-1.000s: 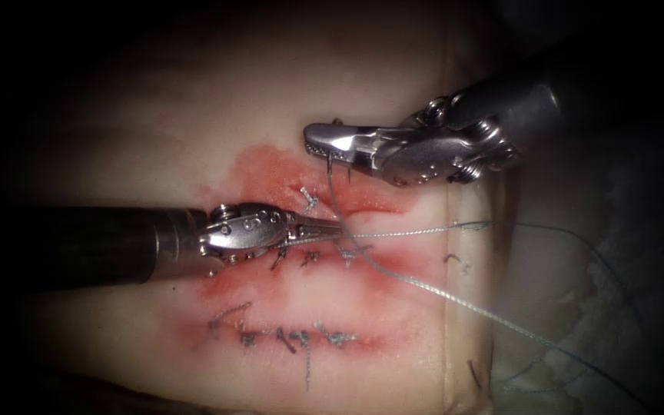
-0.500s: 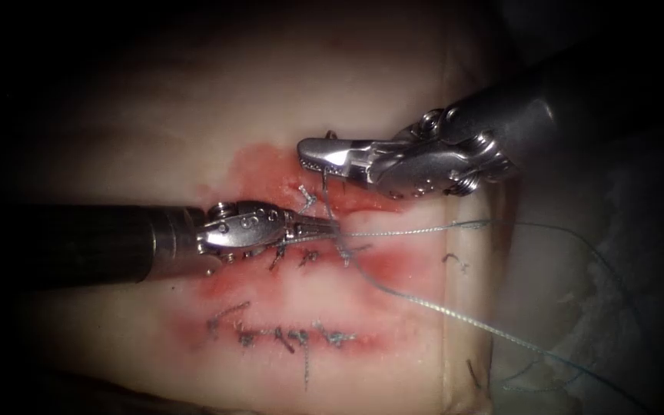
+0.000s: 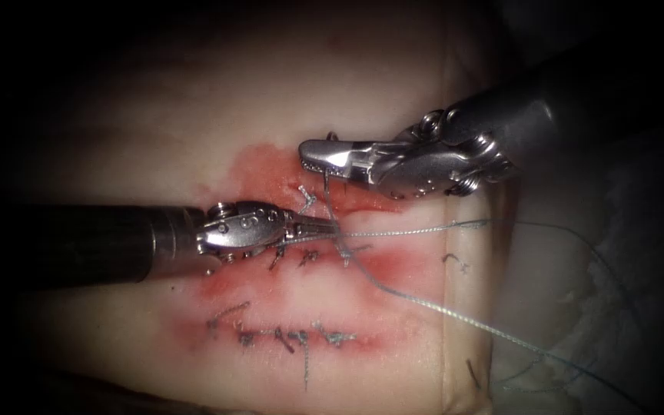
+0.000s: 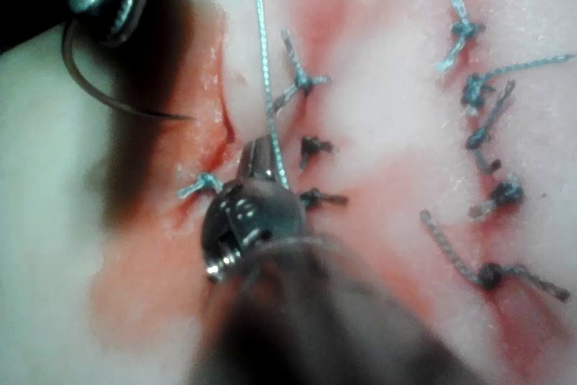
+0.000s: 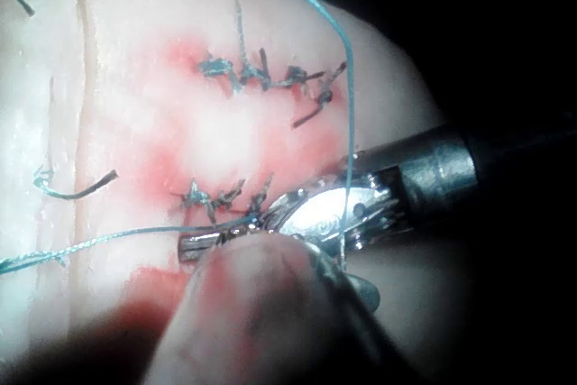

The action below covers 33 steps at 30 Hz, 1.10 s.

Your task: Wound Closure

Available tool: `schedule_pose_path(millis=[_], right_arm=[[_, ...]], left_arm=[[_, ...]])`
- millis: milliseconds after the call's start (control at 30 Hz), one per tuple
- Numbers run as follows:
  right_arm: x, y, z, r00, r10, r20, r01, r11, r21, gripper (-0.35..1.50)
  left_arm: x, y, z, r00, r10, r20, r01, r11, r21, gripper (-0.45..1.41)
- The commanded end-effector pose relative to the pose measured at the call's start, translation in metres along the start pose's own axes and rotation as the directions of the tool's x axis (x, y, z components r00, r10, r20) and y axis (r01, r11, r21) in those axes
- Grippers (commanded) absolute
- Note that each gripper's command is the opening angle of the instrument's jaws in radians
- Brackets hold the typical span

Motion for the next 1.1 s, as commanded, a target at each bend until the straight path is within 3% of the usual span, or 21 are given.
schedule_pose_path(millis=[33,1100], right_arm=[[0.0001,0.0001,0.0009,1.0,0.0,0.0,0.0,1.0,0.003,-0.35],[0.0004,0.002,0.001,0.999,-0.033,0.01,0.033,0.999,-0.012,-0.35]], left_arm=[[-0.0001,0.0005,0.0008,1.0,0.003,0.002,-0.003,1.0,-0.001,-0.45],[0.0,0.0004,0.0006,0.999,-0.034,0.013,0.034,0.999,0.003,-0.45]])
